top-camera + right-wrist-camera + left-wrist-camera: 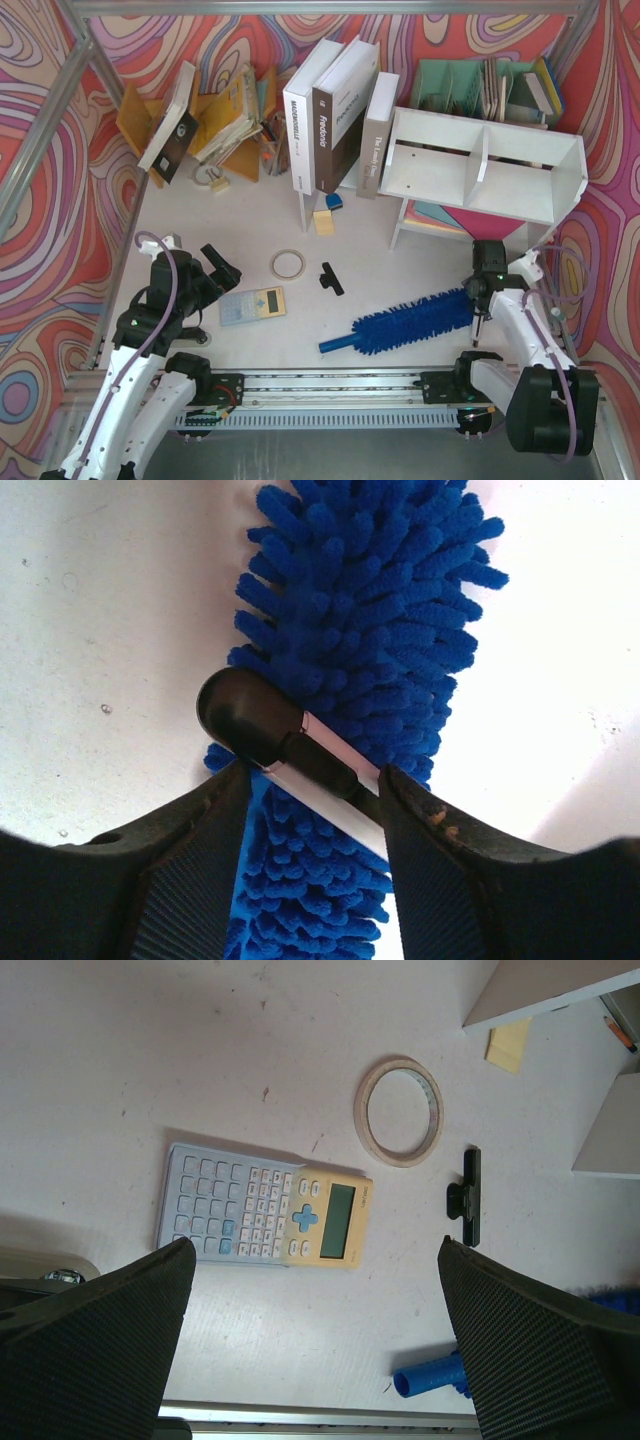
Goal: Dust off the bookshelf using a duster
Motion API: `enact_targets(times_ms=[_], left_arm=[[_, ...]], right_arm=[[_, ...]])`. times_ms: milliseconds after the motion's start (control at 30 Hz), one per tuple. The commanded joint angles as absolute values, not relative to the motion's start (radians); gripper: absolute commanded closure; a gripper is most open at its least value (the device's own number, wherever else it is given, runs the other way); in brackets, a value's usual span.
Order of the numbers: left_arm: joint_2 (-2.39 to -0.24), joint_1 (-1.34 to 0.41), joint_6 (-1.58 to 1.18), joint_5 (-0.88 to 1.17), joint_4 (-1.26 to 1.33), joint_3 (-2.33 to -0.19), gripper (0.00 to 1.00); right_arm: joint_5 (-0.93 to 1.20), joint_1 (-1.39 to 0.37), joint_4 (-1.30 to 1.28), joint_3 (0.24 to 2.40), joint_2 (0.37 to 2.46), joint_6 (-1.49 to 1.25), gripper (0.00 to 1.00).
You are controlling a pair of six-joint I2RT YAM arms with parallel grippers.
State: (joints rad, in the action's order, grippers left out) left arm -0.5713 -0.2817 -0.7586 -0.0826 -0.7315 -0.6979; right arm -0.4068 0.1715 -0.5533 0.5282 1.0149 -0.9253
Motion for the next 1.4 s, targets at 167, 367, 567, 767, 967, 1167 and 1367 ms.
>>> enact_targets(times_ms=[167, 367, 567, 767, 967, 1167, 1367], left_arm=[[-0.576, -0.285, -0.742, -0.086, -0.727, -0.689, 0.01], [-0.574, -0.285, -0.741, -0.089, -0.729, -0.690, 0.01], [-0.569, -0.285, -0.743, -0.089, -0.728, -0.687, 0.02], [-0.568, -0.285, -0.742, -0.088, -0.728, -0.687, 0.01], [-0.566, -0.285, -0.744, -0.086, -0.724, -0.686, 0.01], [-0.563, -0.285, -0.740, -0.082, -0.718, -0.685, 0.02], [-0.605, -0.285, -0.732, -0.063, -0.725, -0.702, 0.02]], right_arm=[[-0.485, 0.186, -0.639, 0.566, 0.960, -0.967, 0.59], [-0.534, 0.197, -0.679, 0.585, 0.949, -0.997, 0.72], [-0.548, 0.213, -0.703, 0.589, 0.934, -1.011, 0.77], [-0.561, 0.230, -0.752, 0.604, 0.942, -1.035, 0.77], [-0.389, 0.231, -0.649, 0.599, 0.892, -0.933, 0.62], [-0.312, 0.231, -0.633, 0.619, 0.847, -0.893, 0.45], [-0.227, 0.230, -0.538, 0.568, 0.873, -0.860, 0.41]])
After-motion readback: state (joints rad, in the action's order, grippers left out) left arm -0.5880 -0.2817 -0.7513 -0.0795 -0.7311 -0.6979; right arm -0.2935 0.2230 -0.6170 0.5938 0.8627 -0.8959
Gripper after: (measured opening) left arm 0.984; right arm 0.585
